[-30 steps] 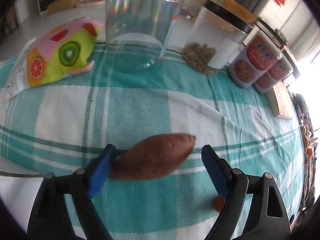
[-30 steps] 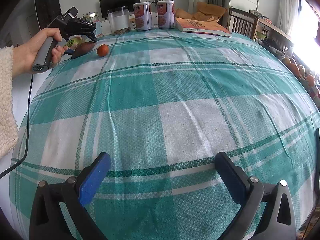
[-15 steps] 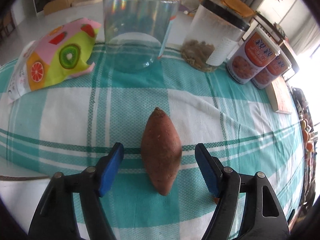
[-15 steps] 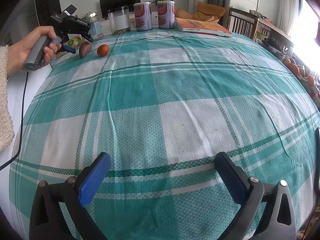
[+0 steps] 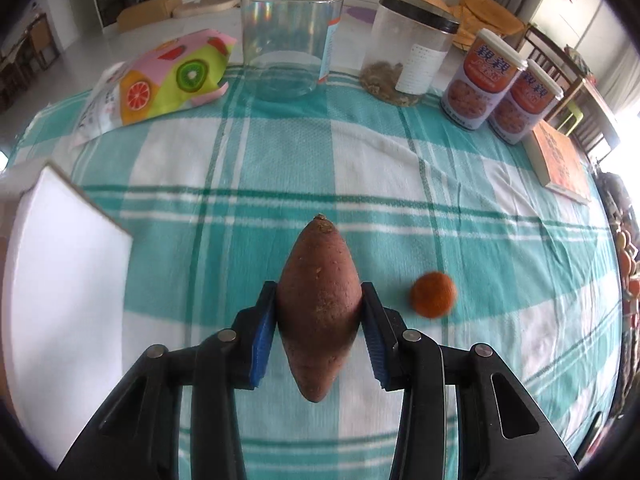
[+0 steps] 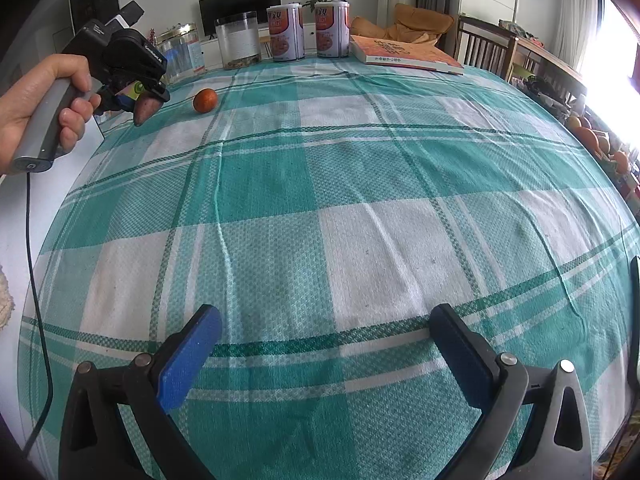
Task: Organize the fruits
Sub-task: 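Grasp the small orange mandarin with the right tool while the left holds the sweet potato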
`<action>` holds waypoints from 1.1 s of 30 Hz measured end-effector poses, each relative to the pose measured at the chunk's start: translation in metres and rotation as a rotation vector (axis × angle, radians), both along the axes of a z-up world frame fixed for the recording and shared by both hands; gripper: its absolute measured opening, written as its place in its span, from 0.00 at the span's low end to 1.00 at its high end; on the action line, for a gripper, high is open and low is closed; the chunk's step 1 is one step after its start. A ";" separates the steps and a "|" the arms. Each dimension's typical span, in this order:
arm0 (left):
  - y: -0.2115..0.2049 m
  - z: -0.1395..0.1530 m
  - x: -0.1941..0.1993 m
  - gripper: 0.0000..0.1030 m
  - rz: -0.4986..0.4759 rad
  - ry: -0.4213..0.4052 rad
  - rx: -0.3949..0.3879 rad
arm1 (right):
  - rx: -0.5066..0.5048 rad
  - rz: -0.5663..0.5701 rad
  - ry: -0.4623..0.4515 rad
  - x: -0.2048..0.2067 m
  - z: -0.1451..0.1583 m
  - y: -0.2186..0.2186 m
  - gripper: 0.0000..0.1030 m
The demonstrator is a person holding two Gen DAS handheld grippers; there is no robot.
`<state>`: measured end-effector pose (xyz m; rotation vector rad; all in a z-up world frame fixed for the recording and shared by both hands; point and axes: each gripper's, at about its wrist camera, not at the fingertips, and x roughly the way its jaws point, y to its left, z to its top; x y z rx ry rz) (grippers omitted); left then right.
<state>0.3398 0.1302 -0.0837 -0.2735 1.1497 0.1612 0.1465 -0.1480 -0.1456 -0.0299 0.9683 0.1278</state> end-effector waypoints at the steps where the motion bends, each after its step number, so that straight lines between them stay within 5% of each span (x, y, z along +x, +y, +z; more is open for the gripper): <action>1: -0.004 0.005 -0.014 0.40 -0.007 0.003 0.004 | 0.002 0.001 0.000 0.000 0.000 0.000 1.00; 12: -0.060 -0.008 -0.157 0.40 0.015 -0.017 -0.060 | 0.007 0.004 -0.002 -0.001 0.000 0.000 1.00; 18: -0.077 -0.032 -0.201 0.41 -0.056 -0.108 0.031 | 0.008 0.004 -0.002 -0.001 0.000 0.000 1.00; 20: -0.081 -0.032 -0.203 0.45 -0.097 -0.141 0.084 | 0.008 0.004 -0.002 -0.001 0.000 0.000 1.00; 22: -0.079 -0.038 -0.202 0.72 -0.104 -0.144 0.146 | 0.005 0.004 -0.002 -0.001 0.000 0.000 1.00; 24: -0.072 -0.044 -0.203 0.86 -0.096 -0.179 0.189 | 0.000 0.002 -0.001 -0.002 0.000 0.000 1.00; 31: -0.065 -0.048 -0.204 0.91 -0.101 -0.227 0.168 | 0.131 -0.026 -0.053 0.008 0.017 -0.013 1.00; 33: -0.065 -0.048 -0.204 0.91 -0.101 -0.227 0.169 | 0.062 0.058 -0.106 0.035 0.033 0.006 1.00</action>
